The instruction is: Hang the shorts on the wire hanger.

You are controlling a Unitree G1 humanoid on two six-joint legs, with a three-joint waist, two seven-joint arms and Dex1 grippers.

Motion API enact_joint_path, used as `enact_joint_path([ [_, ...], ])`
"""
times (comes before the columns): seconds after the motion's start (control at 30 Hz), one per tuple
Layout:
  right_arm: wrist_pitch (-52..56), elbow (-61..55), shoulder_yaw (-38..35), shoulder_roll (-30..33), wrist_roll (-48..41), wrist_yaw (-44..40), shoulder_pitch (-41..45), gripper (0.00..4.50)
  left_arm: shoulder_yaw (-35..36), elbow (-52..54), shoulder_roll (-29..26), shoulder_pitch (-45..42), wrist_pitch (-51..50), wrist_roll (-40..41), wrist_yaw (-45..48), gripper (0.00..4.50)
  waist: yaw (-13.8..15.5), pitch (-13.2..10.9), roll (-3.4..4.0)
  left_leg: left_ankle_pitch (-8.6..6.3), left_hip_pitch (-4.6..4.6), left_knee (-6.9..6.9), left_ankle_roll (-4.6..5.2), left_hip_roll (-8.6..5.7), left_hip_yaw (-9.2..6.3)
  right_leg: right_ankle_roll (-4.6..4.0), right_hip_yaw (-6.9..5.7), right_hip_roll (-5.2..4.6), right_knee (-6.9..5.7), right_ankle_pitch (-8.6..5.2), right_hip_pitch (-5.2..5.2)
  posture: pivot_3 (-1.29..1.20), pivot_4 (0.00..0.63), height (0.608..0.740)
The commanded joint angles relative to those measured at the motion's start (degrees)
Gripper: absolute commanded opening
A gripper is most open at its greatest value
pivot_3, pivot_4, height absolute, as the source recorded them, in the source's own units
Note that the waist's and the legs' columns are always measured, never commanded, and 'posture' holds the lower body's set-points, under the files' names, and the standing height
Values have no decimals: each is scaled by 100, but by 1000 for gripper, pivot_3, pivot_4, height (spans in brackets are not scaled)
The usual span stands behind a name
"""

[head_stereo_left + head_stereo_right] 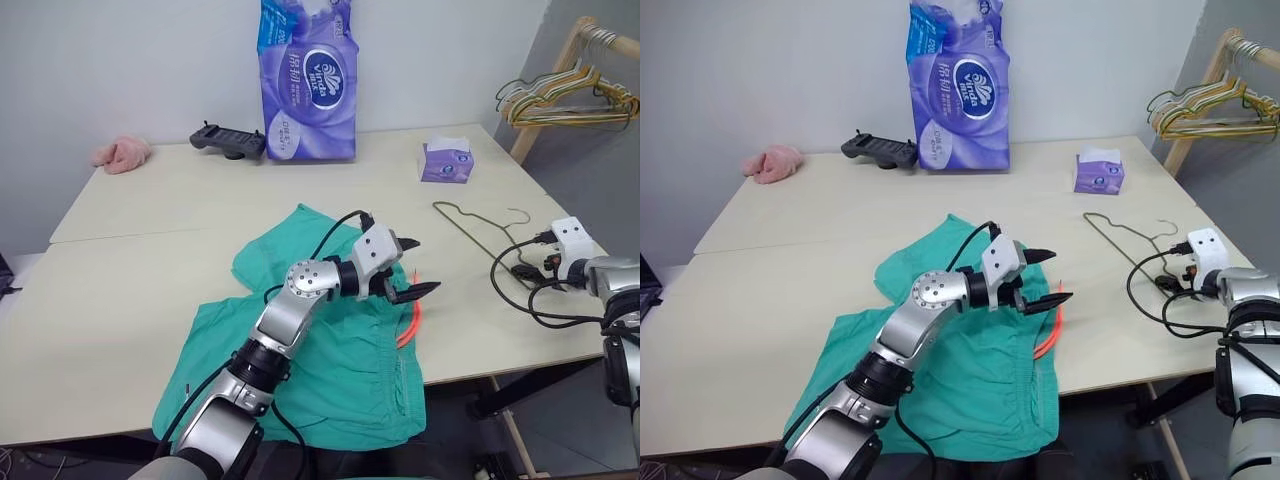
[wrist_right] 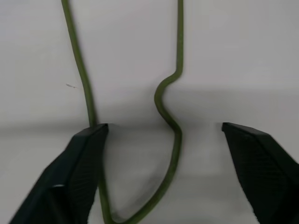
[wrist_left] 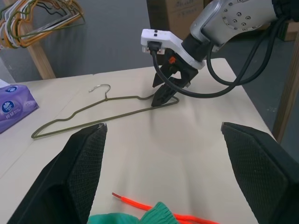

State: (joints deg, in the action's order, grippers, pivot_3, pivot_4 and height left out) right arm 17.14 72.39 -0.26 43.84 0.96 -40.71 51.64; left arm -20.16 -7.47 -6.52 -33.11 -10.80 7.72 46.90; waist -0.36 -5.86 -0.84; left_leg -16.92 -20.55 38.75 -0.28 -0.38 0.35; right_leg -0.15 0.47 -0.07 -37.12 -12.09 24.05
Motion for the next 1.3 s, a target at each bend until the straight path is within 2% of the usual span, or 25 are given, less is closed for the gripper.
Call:
enact_joint_path([
  [0.03,14,148,-86,-93,43,-10,87,2871,73,104,-12,-133,12,24,19,4194,6,1,1,0,0,0,0,0,0,0,0,0,0,0,0,82,45,740],
  [0.27,-146,237,-65,-102,186,81,54,416,59,167,-46,-124,-25,11,9,4194,48,30,-1,0,0,1,0,-4,2,4,6,0,1,3,-1,92,32,740],
  [0.3,-166,242,-59,-96,206,85,54,117,58,168,-49,-124,-24,11,9,4194,54,38,0,0,0,1,0,-4,3,5,7,0,1,4,-1,92,30,740],
  [0.33,-184,241,-64,-86,218,84,59,27,58,168,-52,-122,-17,7,4,4194,61,44,-1,0,0,1,0,-4,3,5,8,-1,1,4,-1,92,30,740],
  [0.5,-579,124,155,47,558,183,99,27,107,128,-84,-143,44,-15,-33,4194,81,52,1,-1,0,2,1,-5,6,6,11,-1,2,4,-1,89,28,740],
  [0.7,-2093,-421,645,414,1160,297,193,27,607,-181,-478,-514,133,71,-39,4194,62,54,8,-1,-1,1,1,-6,13,6,19,0,-1,4,7,77,30,740],
  [0.73,-2620,-695,797,553,1367,416,199,27,791,-282,-627,-681,76,166,32,4194,50,53,9,-1,-1,0,1,-5,14,7,19,1,-1,4,7,63,33,740],
  [0.87,-4708,-1772,1536,1195,2615,1430,158,27,1352,-885,-1261,-1532,-239,557,570,4194,-9,51,11,-1,-11,-1,1,-3,19,21,24,5,-5,-4,26,34,31,740],
  [0.97,-5596,-2129,2081,1553,3721,2526,223,27,1494,-1483,-1503,-2186,-475,679,940,4194,-13,53,7,-2,-11,-4,0,-1,17,38,21,9,3,-15,26,25,28,740],
  [1.13,-6218,-2312,2660,1744,5031,3989,496,27,1586,-2482,-1785,-3168,-1073,878,1825,4194,-24,52,5,-4,-11,10,4,-12,31,49,41,2,6,-9,24,18,19,740],
  [1.3,-6469,-2553,2647,1635,5257,4514,713,27,1104,-3313,-2045,-3496,-885,402,2662,4194,-103,53,7,-2,-17,6,1,-10,31,19,41,6,9,8,37,17,12,740],
])
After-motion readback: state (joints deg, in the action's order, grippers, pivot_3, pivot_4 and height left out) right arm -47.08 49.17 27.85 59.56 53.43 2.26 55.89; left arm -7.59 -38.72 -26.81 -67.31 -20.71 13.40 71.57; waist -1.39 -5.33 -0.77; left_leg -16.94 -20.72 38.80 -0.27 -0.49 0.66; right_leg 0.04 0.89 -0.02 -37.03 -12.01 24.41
